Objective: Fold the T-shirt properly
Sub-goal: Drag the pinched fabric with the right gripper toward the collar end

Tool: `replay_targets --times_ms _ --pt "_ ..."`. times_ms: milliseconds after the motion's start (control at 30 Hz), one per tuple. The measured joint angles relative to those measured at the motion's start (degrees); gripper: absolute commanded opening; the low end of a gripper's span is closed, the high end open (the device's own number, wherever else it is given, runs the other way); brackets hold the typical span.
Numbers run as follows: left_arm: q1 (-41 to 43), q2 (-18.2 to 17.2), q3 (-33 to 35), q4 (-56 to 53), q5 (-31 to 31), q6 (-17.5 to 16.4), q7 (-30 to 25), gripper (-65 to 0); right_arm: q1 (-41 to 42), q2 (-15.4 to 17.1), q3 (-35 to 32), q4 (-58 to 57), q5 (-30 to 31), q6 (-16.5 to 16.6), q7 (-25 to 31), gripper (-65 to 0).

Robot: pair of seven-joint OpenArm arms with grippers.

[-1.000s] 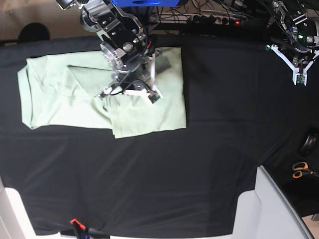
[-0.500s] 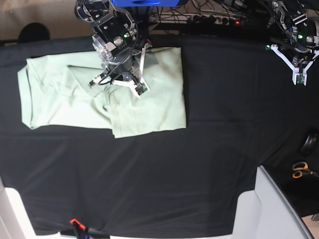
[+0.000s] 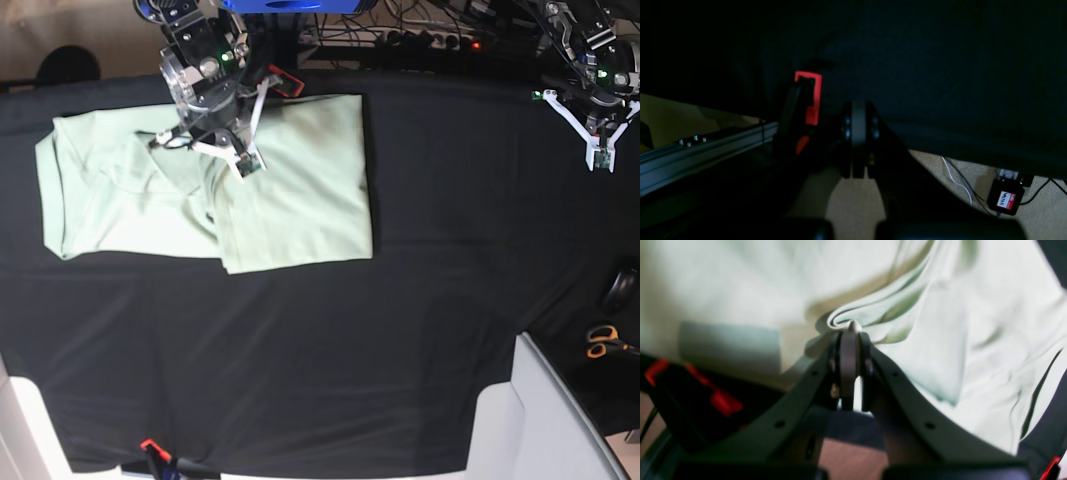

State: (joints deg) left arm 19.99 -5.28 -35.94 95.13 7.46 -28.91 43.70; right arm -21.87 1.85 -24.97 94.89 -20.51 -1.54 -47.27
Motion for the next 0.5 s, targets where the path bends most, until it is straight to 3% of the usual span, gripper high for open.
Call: replay_targets --times_ms 500 --pt "0.0 0.0 0.0 0.0 0.0 0.0 0.02 -64.7 -2.62 -2.03 -0.07 1.33 -0.02 -0.37 0.26 -64.9"
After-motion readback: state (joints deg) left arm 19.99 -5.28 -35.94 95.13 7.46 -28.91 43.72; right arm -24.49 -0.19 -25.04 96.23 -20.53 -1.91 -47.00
